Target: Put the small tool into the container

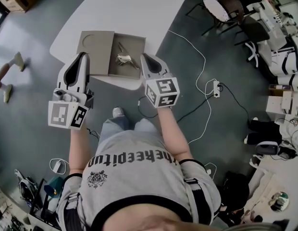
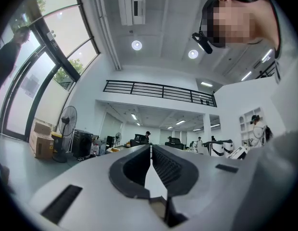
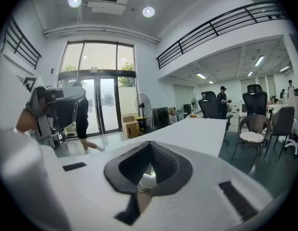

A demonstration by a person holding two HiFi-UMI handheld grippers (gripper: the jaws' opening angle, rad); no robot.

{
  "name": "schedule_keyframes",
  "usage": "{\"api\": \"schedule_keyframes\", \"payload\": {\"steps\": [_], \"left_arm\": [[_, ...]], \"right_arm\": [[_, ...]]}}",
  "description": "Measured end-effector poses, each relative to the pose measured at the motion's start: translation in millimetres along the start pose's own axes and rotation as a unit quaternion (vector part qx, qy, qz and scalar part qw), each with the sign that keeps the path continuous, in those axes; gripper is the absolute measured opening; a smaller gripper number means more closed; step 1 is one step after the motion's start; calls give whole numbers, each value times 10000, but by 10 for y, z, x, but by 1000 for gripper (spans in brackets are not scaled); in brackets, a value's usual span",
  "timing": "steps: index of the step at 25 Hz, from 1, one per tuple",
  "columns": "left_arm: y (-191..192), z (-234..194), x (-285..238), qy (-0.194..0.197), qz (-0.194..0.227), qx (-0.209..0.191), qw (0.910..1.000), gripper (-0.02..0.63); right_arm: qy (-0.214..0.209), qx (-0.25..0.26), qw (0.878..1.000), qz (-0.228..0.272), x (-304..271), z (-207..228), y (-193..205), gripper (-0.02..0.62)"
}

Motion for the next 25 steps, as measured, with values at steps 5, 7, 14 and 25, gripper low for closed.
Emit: {"api": "schedule_keyframes", "payload": {"steps": [5, 7, 14, 25], "left_arm": [[-93, 254, 88, -118, 67, -87, 9999, 14], [-123, 359, 126, -167, 113, -113, 9997, 14], [-183, 699, 289, -391, 281, -245, 9985, 14], [-288, 1149, 504, -609, 495, -324, 9964, 14]], "right_arm": [[-12, 64, 9994, 345, 361, 84, -229, 3], [13, 122, 9988, 473, 496, 122, -299, 3], [-68, 273, 9955, 899, 932, 215, -475, -3], [-240, 454, 9872, 1512, 1545, 305, -750, -5]]}}
Point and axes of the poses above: the fingertips, and each gripper's own axes: x backward along the fingers, z to its right, y out of its underside, the point moved 7 cm from there along x, backward along the fingers, and after that the axes turned 1 degree about y, right-handed, at the moved point
